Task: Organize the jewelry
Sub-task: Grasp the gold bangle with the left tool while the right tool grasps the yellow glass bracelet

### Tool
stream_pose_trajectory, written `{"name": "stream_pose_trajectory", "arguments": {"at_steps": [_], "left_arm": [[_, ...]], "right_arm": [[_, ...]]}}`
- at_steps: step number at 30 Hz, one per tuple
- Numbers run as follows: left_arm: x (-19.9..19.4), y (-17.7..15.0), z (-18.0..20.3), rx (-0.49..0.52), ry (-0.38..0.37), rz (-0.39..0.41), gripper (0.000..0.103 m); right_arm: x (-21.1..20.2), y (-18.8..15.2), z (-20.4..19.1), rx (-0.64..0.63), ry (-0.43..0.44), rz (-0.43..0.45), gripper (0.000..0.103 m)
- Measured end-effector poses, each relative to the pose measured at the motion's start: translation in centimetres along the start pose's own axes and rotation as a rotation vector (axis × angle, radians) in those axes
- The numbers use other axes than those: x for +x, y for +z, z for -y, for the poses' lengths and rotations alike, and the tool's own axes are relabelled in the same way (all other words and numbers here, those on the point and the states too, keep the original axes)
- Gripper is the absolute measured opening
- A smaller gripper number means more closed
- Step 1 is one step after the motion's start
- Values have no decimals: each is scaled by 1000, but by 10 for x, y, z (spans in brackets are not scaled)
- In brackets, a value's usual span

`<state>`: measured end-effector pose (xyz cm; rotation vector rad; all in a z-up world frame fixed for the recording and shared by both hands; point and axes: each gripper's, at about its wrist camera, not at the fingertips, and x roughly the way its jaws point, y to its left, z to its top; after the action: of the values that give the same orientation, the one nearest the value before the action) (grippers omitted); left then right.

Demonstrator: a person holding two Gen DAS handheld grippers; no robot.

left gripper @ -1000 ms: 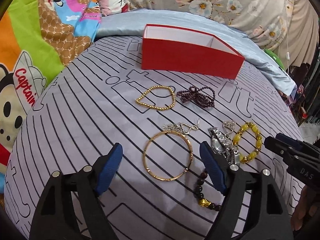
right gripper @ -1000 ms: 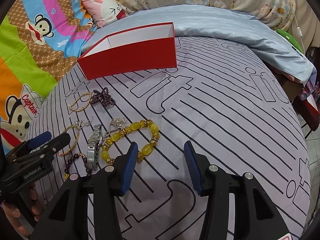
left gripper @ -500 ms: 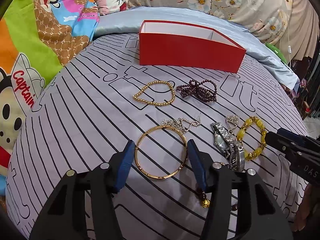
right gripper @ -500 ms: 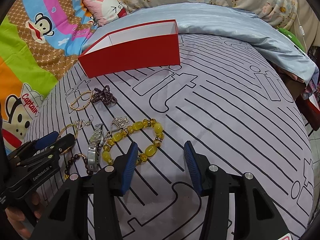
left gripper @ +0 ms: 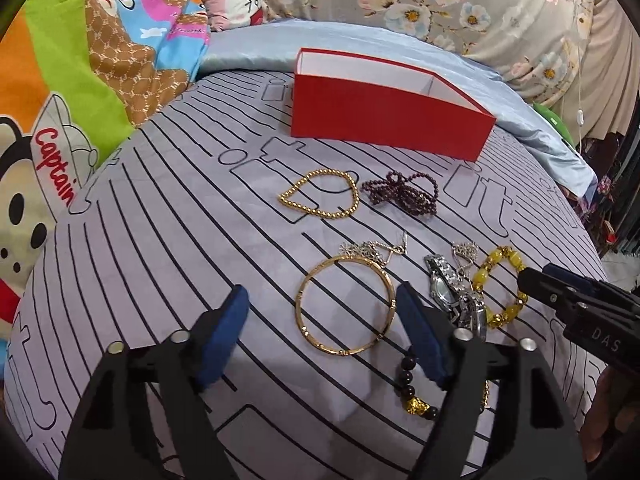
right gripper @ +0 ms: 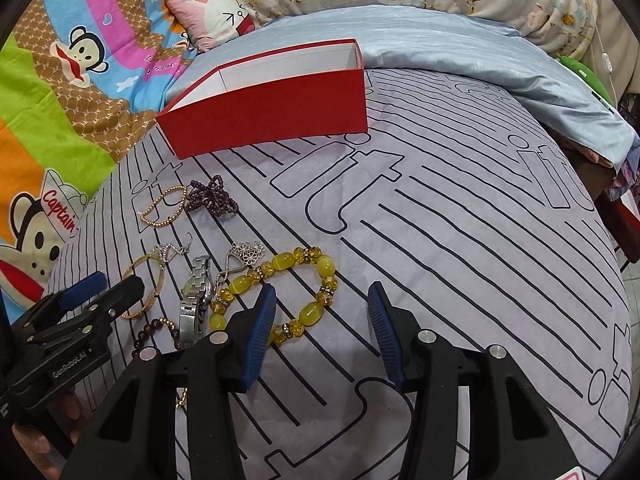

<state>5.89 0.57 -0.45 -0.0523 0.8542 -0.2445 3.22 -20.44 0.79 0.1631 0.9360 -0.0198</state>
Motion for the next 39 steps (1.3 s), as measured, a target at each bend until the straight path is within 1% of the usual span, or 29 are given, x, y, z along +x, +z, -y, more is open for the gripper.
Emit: {"name": "stream_pose_trajectory", "arguments": {"at_steps": [2,4,8,9,13,14,21,25,28,32,34,36,39], "left_arm": [[3,1,3,16,3,-18,75],[9,1,9,49,26,-46,75],[14,0,19,105,61,-63,75],[15,1,21,117,67,-64,73],[15,2,21,125,59,-55,57],[15,2,22,127,55,-53,54],[12,1,21,126,16,-53,53],[8,2,18,89,-15,-61,53],[5,2,17,81,-14,-57,53],[5,0,15,68,-11,-53,53],[6,-1,15,70,-2,-48,53],[6,-2,17,77,7,-43,53],[6,-3,18,80,11,-40,53]], "right_arm": [[1,0,1,3,2,-3,47],[2,0,1,3,2,-5,47],[2,0,3,3,2,-6,47],[2,0,4,5,1,-6,47],[2,0,4,9,4,-7,47],[2,0,4,9,4,-8,47],[3,0,4,8,11,-10,47],[3,0,3,5,12,-11,47],[5,1,3,2,13,-15,47],[9,3,2,-2,7,-19,43],[11,4,1,-9,-4,-20,38],[12,5,1,-21,-21,-20,31],[13,5,-1,-37,-45,-18,22]]}}
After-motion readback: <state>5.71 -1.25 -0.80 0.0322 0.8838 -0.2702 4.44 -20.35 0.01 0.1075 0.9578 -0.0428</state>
